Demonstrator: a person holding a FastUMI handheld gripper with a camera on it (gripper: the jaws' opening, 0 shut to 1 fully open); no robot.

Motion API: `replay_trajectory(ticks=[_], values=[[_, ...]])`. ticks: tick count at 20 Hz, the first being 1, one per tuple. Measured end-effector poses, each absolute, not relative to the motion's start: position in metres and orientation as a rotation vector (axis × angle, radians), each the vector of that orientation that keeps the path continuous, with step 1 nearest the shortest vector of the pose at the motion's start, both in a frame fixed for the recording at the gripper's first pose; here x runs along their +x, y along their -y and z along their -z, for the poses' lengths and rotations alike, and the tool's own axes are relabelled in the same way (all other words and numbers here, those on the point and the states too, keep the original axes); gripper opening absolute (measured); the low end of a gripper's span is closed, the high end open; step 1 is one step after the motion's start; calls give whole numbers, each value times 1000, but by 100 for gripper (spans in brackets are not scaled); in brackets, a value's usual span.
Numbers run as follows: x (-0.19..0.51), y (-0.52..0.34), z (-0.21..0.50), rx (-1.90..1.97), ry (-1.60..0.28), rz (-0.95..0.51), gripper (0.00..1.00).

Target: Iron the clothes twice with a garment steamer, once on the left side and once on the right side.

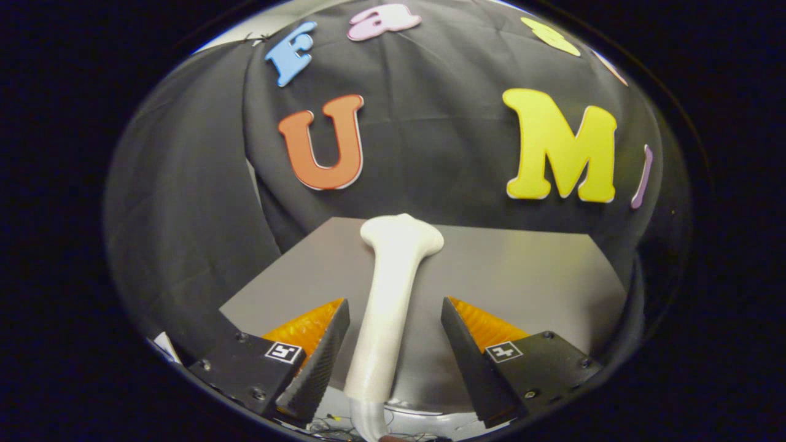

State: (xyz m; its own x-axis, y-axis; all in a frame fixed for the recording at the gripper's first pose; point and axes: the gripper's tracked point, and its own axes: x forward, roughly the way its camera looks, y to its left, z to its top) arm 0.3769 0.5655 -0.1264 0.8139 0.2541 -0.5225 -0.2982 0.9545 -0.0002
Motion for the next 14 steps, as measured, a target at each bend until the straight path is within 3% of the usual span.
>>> replay_trajectory(ticks=[5,11,14], values=[[380,-574,132,-110,-591,-309,76],[379,-585,136,-132,-600,-258,44],[383,-592,134,-88,-603,-284,35]])
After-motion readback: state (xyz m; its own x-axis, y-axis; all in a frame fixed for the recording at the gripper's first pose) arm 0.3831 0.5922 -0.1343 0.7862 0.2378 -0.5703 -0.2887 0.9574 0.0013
